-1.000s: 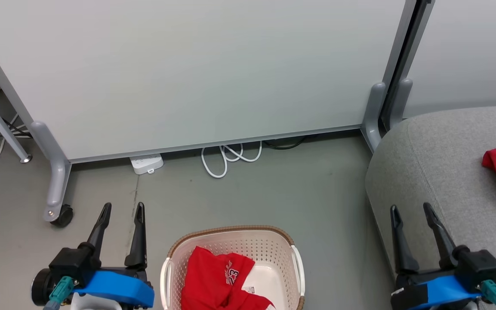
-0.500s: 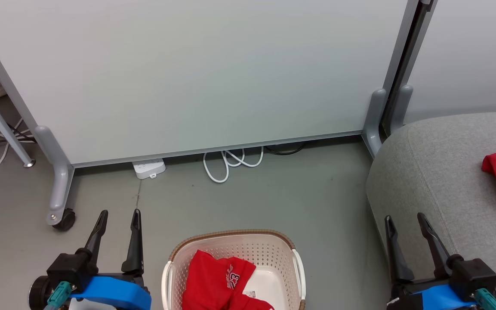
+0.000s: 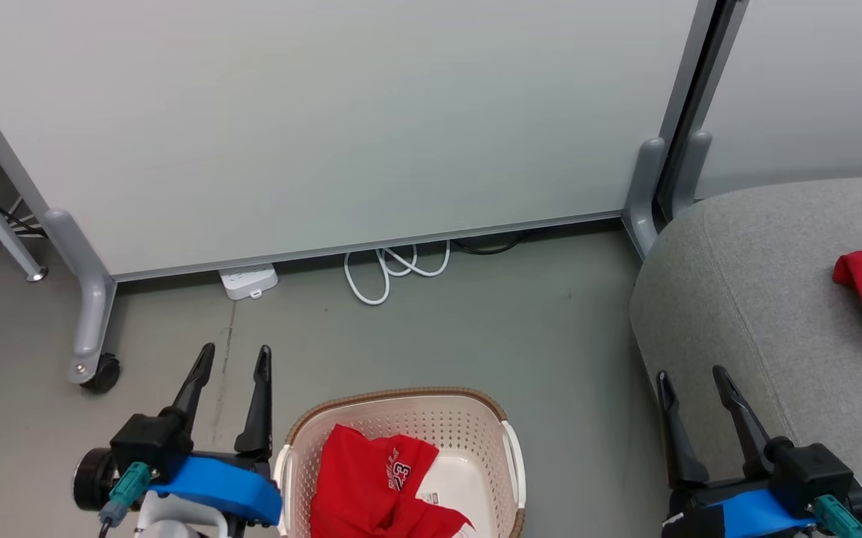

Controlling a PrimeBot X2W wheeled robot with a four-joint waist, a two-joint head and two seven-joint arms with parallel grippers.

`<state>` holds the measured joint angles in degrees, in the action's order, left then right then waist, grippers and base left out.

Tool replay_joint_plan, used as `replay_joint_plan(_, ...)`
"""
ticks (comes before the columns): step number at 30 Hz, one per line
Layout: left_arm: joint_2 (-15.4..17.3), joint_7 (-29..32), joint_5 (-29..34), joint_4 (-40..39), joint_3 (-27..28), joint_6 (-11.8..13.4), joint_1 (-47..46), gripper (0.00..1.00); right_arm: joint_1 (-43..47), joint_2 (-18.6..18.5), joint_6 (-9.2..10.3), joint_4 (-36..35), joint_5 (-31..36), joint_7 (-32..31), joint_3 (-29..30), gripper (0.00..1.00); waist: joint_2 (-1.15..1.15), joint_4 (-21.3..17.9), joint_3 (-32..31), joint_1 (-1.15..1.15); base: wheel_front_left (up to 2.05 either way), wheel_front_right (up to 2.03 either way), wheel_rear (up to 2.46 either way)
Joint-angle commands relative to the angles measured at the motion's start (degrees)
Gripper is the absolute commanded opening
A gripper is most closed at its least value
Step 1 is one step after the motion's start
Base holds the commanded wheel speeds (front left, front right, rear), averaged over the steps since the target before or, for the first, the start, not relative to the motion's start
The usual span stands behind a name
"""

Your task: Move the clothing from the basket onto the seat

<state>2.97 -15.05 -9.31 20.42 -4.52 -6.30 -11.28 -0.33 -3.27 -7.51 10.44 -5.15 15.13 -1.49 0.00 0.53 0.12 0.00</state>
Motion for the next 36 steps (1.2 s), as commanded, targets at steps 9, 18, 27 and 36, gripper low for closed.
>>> replay_joint_plan(9,0.51,-0.18,1.33,6.81,-5.94,-1.02,-8.88,1.0,-5.25,0.08,0.04,-1.04,-0.19,0.03,-0.91,1.0,0.0,-2.55,5.91,0.0,0.0,0.0,0.0)
replay_joint_plan(18,3.44,-0.2,0.79,16.57,-16.7,-1.21,-19.16,1.0,-12.16,-0.45,0.04,-2.37,-0.05,0.03,-1.12,1.0,0.0,-5.67,14.35,0.0,0.0,0.0,0.0)
replay_joint_plan(27,6.5,-0.19,-2.39,26.12,-28.19,-1.11,-28.36,1.0,-19.36,0.04,0.04,-3.98,-0.57,0.03,-1.18,1.0,0.0,-8.72,23.45,0.0,0.0,0.0,0.0)
replay_joint_plan(36,8.73,-0.19,-4.83,34.14,-39.15,-1.12,-36.17,1.0,-25.3,0.35,0.04,-5.16,-0.85,0.02,-1.58,1.0,0.0,-11.22,31.79,0.0,0.0,0.0,0.0)
